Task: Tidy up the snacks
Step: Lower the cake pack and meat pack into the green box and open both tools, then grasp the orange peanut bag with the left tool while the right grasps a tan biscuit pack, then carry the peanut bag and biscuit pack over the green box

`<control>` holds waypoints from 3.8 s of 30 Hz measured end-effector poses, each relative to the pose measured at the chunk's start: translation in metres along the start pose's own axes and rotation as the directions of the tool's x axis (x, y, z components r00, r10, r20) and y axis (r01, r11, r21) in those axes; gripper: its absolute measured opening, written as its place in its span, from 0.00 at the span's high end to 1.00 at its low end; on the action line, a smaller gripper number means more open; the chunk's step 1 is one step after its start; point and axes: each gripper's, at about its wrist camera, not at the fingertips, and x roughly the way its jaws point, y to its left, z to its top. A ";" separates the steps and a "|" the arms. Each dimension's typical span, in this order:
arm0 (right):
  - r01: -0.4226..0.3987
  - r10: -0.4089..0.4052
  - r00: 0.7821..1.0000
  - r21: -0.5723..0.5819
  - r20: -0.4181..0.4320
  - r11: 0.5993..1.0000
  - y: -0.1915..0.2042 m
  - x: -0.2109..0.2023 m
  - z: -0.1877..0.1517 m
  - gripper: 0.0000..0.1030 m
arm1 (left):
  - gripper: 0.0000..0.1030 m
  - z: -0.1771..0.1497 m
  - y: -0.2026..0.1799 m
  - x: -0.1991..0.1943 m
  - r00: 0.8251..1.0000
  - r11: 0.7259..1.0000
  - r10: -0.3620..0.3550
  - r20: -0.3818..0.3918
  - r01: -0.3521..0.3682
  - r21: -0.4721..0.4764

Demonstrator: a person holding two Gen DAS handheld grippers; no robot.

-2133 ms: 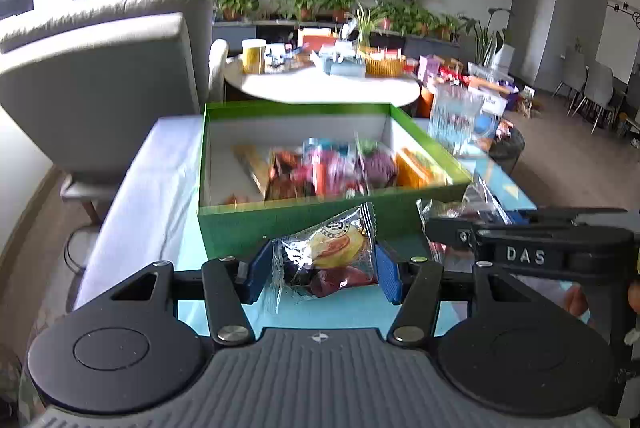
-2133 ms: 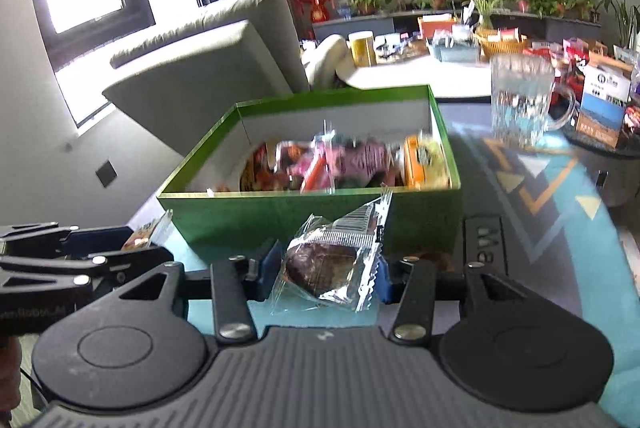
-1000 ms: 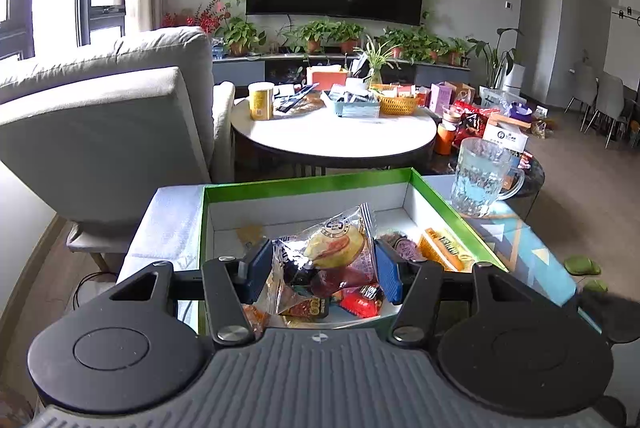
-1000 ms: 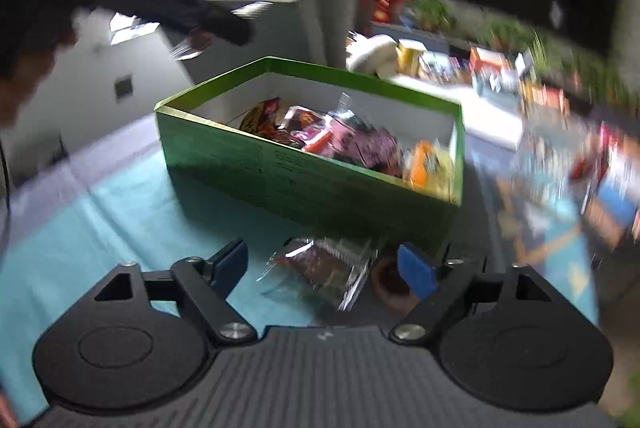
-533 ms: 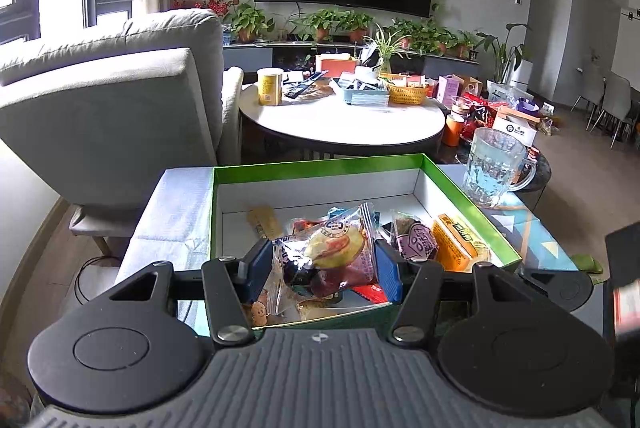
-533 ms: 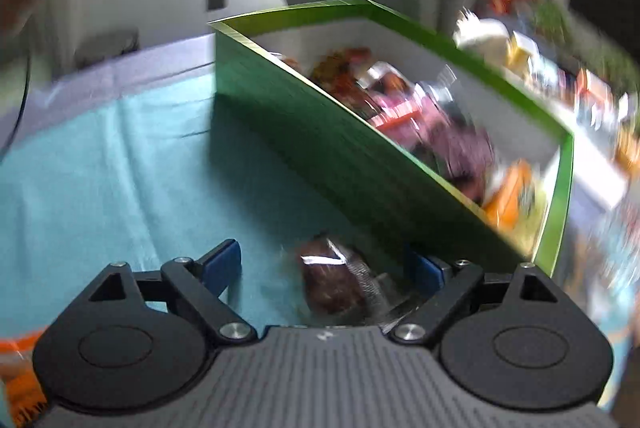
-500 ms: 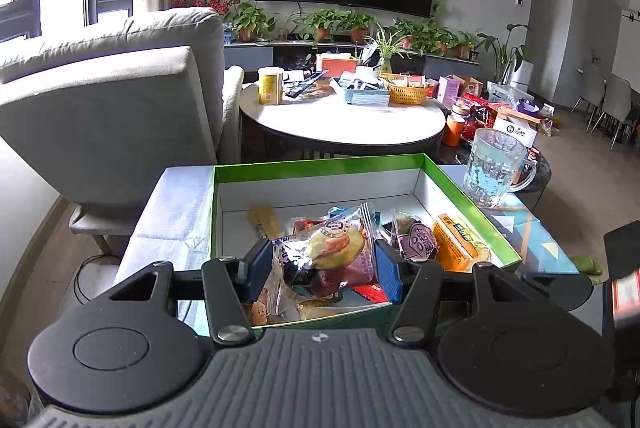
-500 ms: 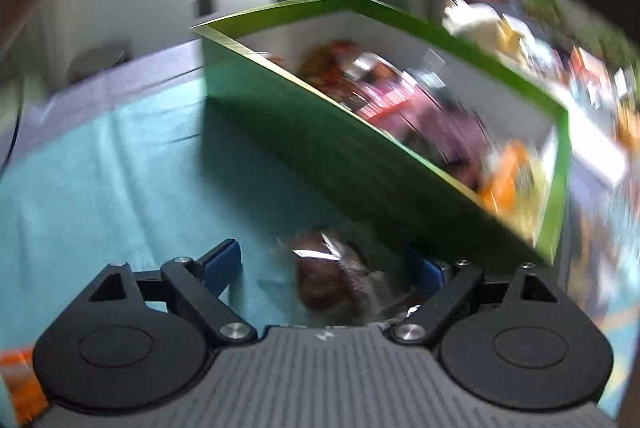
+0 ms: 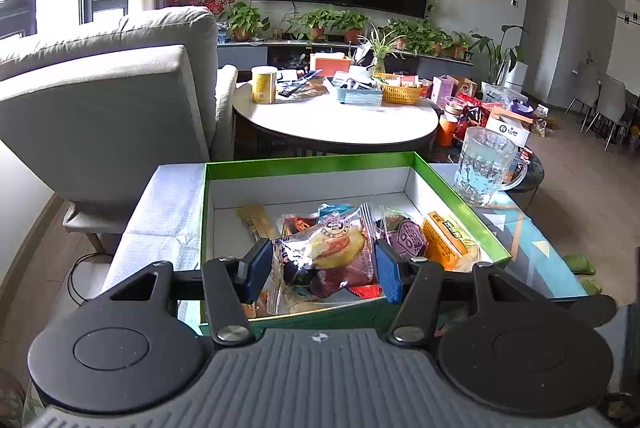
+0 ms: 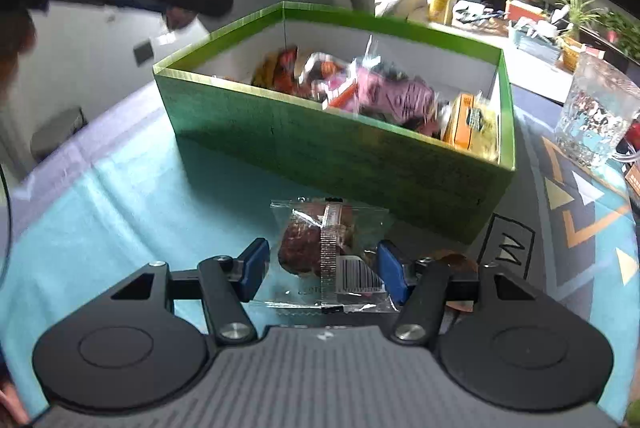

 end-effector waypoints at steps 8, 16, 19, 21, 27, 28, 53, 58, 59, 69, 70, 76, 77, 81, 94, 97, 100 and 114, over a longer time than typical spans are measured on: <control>0.008 -0.015 0.976 0.034 0.216 0.999 0.007 -0.041 0.022 0.57 | 0.50 0.007 0.003 0.004 1.000 1.000 0.022 0.012 -0.022 -0.019; 0.104 -0.146 0.929 0.138 0.341 0.985 -0.013 -0.032 0.048 0.57 | 0.50 0.007 0.004 0.024 0.999 0.999 0.041 -0.034 -0.042 -0.019; 0.102 -0.160 0.935 0.190 0.316 0.976 -0.023 -0.018 0.055 0.57 | 0.49 0.006 0.007 0.033 0.997 0.998 0.045 -0.057 -0.047 -0.035; 0.100 -0.163 0.938 0.211 0.307 0.972 -0.028 -0.013 0.058 0.57 | 0.49 0.006 0.008 0.037 0.997 0.998 0.047 -0.068 -0.050 -0.042; 0.101 -0.164 0.944 0.223 0.287 0.970 -0.032 -0.003 0.060 0.57 | 0.45 0.005 0.010 0.045 0.994 0.997 0.058 -0.089 -0.061 -0.036; 0.101 -0.165 0.944 0.228 0.284 0.968 -0.033 -0.002 0.060 0.57 | 0.44 0.005 0.011 0.047 0.994 0.997 0.059 -0.092 -0.063 -0.038; 0.116 -0.194 0.947 0.290 0.255 0.950 -0.039 -0.028 0.031 0.56 | 0.39 -0.016 0.006 0.023 0.992 0.999 0.035 -0.121 -0.038 -0.018; 0.125 -0.177 0.959 0.233 0.221 0.964 -0.028 -0.035 0.010 0.56 | 0.39 -0.045 -0.006 0.005 0.983 0.998 -0.056 -0.173 0.055 -0.009; 0.124 -0.171 0.962 0.216 0.214 0.968 -0.026 -0.036 0.005 0.56 | 0.39 -0.051 -0.009 0.002 0.980 0.998 -0.068 -0.186 0.070 0.003; 0.156 -0.194 0.973 0.259 0.128 0.953 -0.043 -0.036 -0.041 0.56 | 0.39 -0.078 -0.035 -0.042 0.957 0.963 -0.230 -0.175 0.250 0.102; 0.144 -0.186 0.974 0.282 0.127 0.948 -0.046 -0.035 -0.044 0.56 | 0.39 -0.079 -0.039 -0.046 0.946 0.950 -0.270 -0.179 0.292 0.109; 0.084 -0.145 0.981 0.401 0.125 0.912 -0.050 -0.038 -0.059 0.56 | 0.39 -0.090 -0.064 -0.073 0.862 0.847 -0.449 -0.235 0.494 0.196; 0.079 -0.141 0.982 0.402 0.128 0.912 -0.048 -0.039 -0.060 0.56 | 0.39 -0.093 -0.068 -0.077 0.849 0.828 -0.465 -0.251 0.518 0.215; 0.065 -0.124 0.984 0.388 0.129 0.919 -0.039 -0.044 -0.063 0.56 | 0.39 -0.108 -0.082 -0.083 0.806 0.758 -0.497 -0.321 0.583 0.291; 0.057 -0.105 0.987 0.341 0.122 0.938 -0.021 -0.052 -0.070 0.56 | 0.39 -0.139 -0.117 -0.053 0.850 0.717 -0.338 -0.404 0.510 0.474; 0.055 -0.098 0.989 0.335 0.112 0.941 -0.020 -0.054 -0.074 0.56 | 0.38 -0.140 -0.114 -0.040 0.845 0.757 -0.324 -0.425 0.501 0.419; 0.057 -0.093 0.991 0.322 0.096 0.945 -0.019 -0.056 -0.077 0.56 | 0.42 -0.133 -0.100 -0.030 0.860 0.831 -0.312 -0.404 0.453 0.322; 0.004 0.000 0.998 -0.060 0.065 0.998 0.045 -0.057 -0.094 0.56 | 0.48 -0.119 -0.020 -0.023 0.940 0.984 -0.097 -0.327 0.140 0.109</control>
